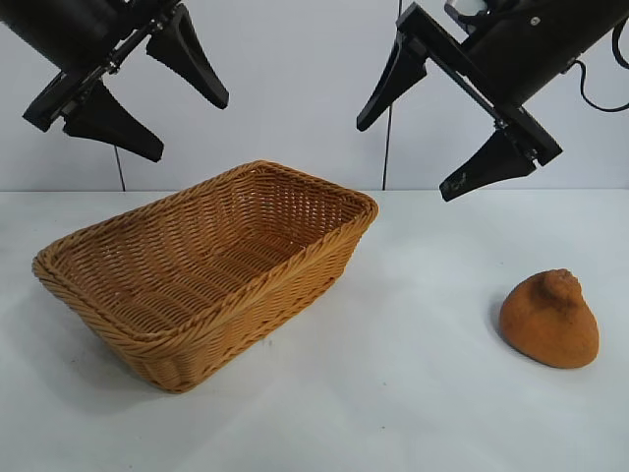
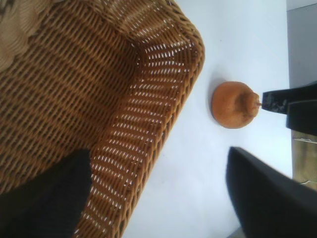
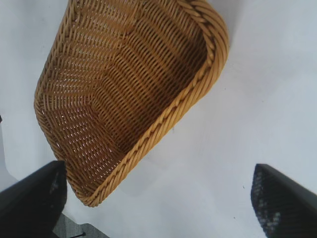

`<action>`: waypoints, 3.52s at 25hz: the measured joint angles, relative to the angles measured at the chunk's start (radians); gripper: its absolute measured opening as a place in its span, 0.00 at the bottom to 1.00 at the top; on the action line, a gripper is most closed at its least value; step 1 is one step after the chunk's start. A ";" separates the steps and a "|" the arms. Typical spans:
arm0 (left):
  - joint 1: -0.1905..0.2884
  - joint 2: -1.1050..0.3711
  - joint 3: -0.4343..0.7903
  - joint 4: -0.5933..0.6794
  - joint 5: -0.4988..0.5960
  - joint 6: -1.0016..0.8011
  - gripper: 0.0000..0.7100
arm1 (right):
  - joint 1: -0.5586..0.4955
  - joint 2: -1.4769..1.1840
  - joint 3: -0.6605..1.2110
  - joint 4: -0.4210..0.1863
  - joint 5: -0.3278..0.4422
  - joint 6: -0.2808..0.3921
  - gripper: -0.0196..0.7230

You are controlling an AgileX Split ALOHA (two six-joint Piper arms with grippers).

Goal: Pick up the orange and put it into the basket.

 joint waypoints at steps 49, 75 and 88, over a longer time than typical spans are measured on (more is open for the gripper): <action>0.033 -0.282 0.333 0.497 -0.066 -0.970 0.76 | 0.000 0.000 0.000 -0.019 0.001 -0.011 0.96; -0.035 0.089 0.379 0.472 -0.313 -1.015 0.62 | 0.000 0.000 0.000 -0.020 0.019 -0.011 0.96; -0.035 0.092 0.207 0.449 -0.160 -0.842 0.12 | 0.000 0.000 0.000 -0.022 0.029 -0.011 0.96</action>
